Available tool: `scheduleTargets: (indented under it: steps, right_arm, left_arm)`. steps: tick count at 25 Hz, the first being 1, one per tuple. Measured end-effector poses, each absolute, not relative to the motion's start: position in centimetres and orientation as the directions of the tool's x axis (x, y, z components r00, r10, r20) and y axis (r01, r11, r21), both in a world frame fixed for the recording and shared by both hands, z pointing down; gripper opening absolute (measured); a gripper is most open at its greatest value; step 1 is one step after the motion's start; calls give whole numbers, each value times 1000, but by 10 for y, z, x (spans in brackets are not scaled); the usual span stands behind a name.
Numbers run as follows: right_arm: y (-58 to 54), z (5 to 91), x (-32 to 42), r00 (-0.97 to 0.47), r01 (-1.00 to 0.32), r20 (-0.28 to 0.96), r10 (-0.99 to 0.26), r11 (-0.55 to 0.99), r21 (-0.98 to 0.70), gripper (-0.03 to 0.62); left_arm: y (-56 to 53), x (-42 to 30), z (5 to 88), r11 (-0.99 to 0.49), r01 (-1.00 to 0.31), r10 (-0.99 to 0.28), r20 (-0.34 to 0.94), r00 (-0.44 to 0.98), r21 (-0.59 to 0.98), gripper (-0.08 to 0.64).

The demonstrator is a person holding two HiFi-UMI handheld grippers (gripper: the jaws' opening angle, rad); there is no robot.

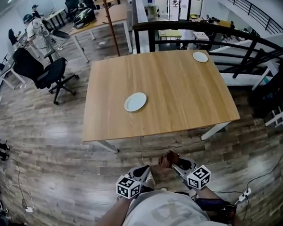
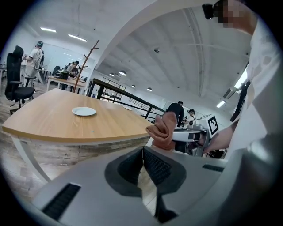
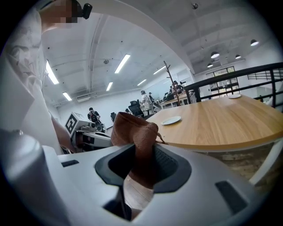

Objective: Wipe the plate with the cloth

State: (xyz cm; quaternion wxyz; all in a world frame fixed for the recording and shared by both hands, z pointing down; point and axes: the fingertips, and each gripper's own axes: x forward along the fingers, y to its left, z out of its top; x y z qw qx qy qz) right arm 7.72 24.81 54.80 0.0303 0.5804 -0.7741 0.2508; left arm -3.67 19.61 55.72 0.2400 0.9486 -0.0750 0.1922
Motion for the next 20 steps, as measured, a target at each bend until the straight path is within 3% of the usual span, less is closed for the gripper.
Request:
scheduleTargets:
  steps: [9, 20]
  right_arm:
    - [173, 530, 100, -276, -946, 400, -874, 175, -272, 123]
    - [95, 524, 102, -294, -949, 406, -865, 214, -231, 124]
  left_arm:
    - [110, -7, 545, -878, -184, -9, 371, 929, 441, 14]
    - [29, -36, 535, -865, -274, -121, 356, 927, 421, 14]
